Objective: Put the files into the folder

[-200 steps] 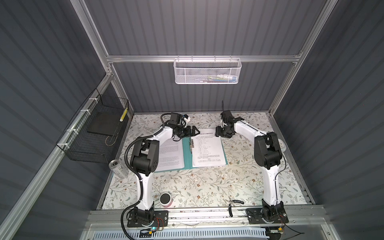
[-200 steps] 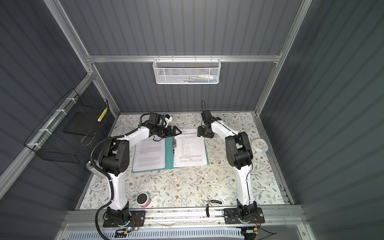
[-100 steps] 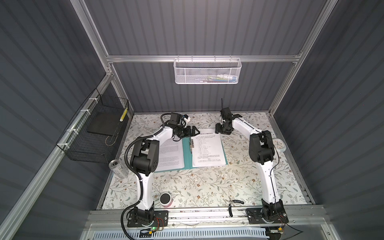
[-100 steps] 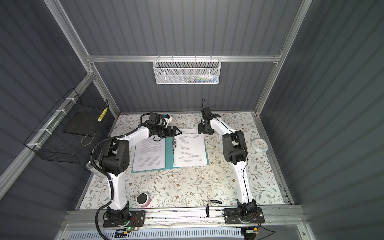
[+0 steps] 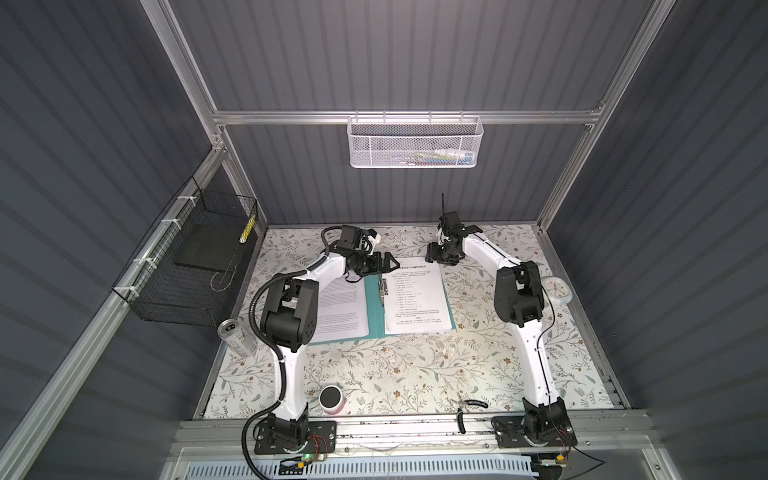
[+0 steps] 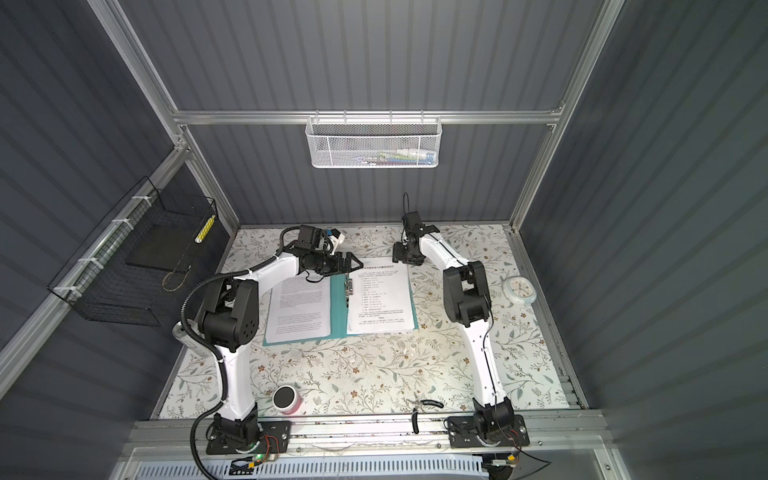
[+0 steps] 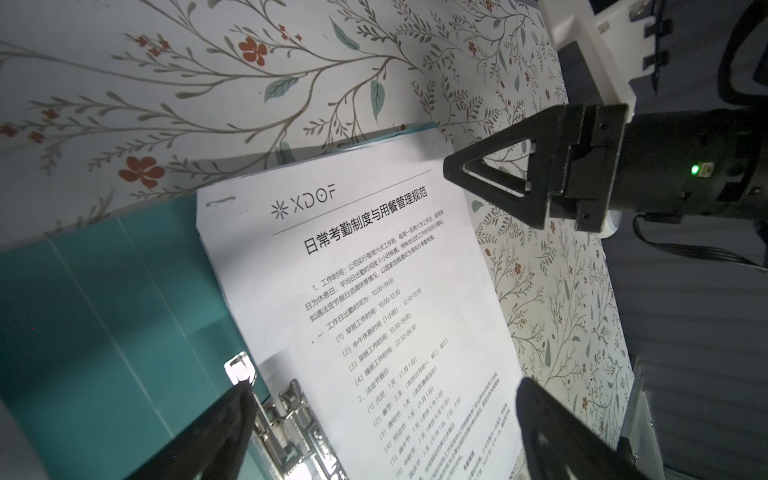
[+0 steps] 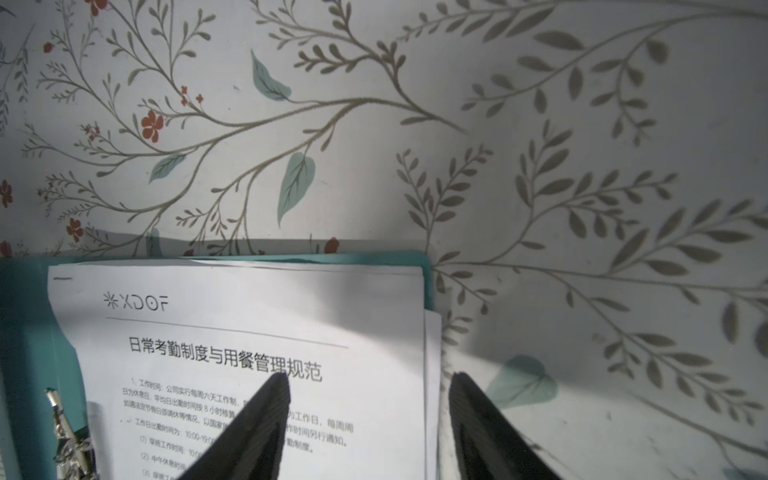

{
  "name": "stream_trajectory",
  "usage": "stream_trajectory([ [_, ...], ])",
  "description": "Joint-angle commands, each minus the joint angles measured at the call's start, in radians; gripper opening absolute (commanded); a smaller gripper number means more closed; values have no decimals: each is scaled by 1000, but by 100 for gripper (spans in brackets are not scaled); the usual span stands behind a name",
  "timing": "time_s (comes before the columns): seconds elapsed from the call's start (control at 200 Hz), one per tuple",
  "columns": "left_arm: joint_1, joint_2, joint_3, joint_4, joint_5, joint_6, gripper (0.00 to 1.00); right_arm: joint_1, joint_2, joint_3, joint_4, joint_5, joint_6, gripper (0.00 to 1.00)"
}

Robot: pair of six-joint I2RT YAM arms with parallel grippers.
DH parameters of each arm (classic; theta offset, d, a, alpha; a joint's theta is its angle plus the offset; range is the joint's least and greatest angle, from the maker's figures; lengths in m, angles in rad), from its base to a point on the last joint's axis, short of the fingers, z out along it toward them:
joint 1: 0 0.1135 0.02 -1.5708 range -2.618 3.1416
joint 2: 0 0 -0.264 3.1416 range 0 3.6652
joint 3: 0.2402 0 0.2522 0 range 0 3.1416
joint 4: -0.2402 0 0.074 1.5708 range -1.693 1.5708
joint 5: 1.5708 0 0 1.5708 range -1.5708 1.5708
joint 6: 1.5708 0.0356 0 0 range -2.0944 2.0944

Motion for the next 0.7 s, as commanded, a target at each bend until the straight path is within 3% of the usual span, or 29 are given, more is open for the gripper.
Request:
stream_trajectory([
  [0.0, -7, -7, 13, -17, 5, 24, 98, -2, 35, 26, -48, 1, 10, 64],
  [0.695, -6, 0, 14, -16, 12, 22, 98, 7, 52, 66, -25, -70, 22, 63],
])
